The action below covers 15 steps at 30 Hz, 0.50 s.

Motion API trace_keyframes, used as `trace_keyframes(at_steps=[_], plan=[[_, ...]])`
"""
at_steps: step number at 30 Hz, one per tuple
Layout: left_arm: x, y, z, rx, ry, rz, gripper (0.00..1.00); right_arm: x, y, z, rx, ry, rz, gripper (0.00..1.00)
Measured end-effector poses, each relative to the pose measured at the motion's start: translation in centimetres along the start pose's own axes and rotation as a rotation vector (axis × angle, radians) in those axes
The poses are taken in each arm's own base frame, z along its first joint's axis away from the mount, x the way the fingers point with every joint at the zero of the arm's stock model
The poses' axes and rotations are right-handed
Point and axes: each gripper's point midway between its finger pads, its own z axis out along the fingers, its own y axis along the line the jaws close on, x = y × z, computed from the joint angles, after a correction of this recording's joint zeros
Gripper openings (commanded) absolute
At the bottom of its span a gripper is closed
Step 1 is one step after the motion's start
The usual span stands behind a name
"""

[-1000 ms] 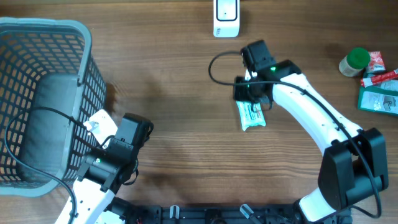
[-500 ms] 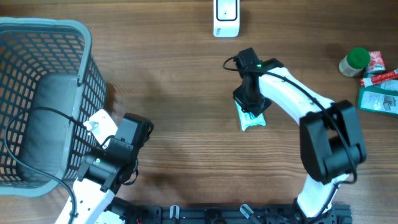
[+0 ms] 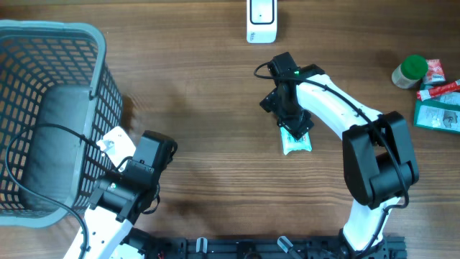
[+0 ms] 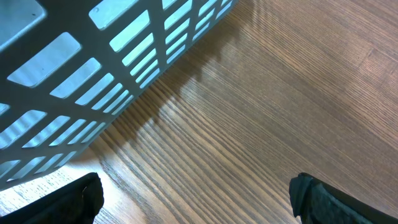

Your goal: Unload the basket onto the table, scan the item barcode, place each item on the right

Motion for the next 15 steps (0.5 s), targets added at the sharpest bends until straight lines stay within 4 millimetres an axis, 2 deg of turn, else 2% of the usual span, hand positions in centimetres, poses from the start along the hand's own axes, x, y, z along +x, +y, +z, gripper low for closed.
trace_keyframes(at_steps=[9,12,15], plan=[[0.0,0.0,0.0,0.000,0.000,0.000,1.00,1.4,0.7,-0.8,-0.067,0.093,-0.285,1.00],[0.0,0.0,0.0,0.000,0.000,0.000,1.00,1.3,1.0,-2.4,-0.106,0.069,-0.377,1.00],[0.0,0.0,0.0,0.000,0.000,0.000,1.00,0.3,0.9,-4.5,-0.106,-0.033,-0.508,1.00]])
